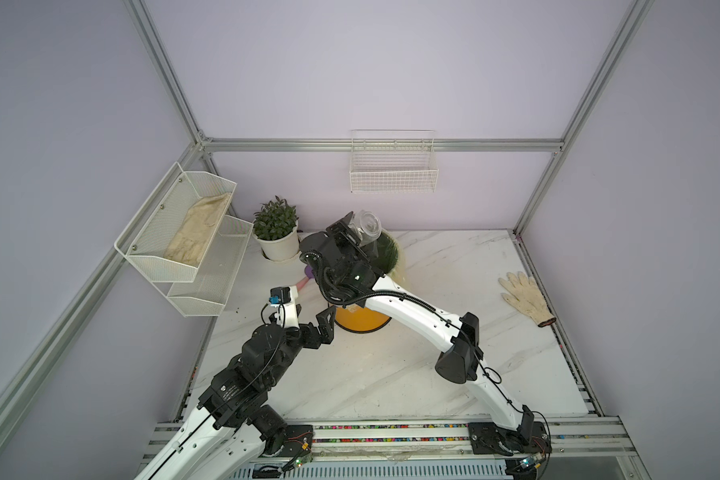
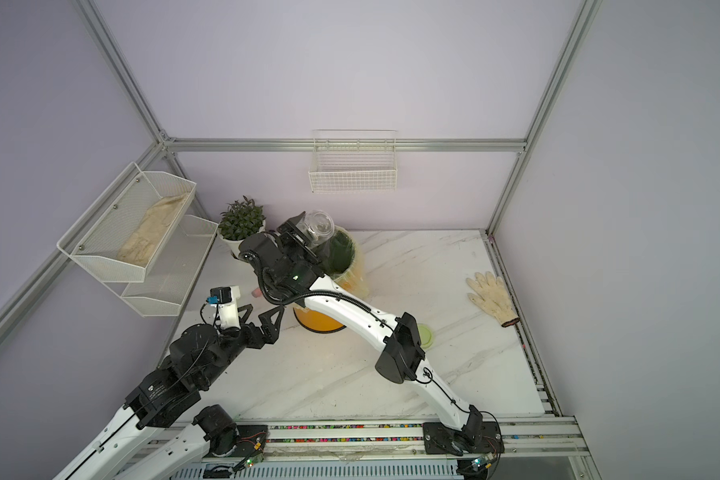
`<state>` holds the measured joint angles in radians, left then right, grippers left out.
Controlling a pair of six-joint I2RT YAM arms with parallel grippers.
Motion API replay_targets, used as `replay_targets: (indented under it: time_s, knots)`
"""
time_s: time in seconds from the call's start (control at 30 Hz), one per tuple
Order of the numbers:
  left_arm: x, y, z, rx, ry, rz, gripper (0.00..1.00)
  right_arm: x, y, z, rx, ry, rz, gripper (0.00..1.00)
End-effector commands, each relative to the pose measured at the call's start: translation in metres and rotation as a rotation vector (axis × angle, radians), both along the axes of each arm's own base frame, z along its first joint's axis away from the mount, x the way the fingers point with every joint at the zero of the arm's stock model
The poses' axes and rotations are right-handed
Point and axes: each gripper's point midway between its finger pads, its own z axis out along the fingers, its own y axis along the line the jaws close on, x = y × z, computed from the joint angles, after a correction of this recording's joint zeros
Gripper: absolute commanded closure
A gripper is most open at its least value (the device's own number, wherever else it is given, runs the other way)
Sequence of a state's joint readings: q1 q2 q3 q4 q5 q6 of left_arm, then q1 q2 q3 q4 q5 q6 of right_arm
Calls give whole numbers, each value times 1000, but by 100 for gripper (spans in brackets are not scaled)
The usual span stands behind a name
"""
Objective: Empty expired oatmeal from jars
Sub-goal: Pour the expired oatmeal into the trash bin.
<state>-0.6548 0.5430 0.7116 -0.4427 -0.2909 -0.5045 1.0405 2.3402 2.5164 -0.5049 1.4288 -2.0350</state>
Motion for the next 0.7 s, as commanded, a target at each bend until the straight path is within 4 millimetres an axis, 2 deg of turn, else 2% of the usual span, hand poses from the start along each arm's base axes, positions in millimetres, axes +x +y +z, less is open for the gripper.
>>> replay_targets:
  time_s: [0.0,0.13,0.27,0.43,0.5,0.6,0.63,0.67]
  knots:
    - [0,2,14,-5,-36,5,0,-7,-16,25,-456,181,15,100]
    - [2,1,14,-9,-38,9,0,-11,-26,13,-451,250,110,100]
    - [5,-3,13,-4,-27,0,0,-19,-38,1,-348,314,141,100]
    - [8,-6,11,-1,-16,-1,0,-46,-61,-27,-235,467,194,99]
    - [10,-6,12,1,-17,2,0,-49,-64,-30,-157,483,206,99]
    - [12,-9,13,3,-12,-1,0,-56,-57,-27,-13,507,266,98]
    - [13,-10,14,3,-11,-2,0,-55,-61,-27,1,513,259,97]
    - [14,-11,13,5,-6,-3,0,-50,-75,-34,-33,512,202,97]
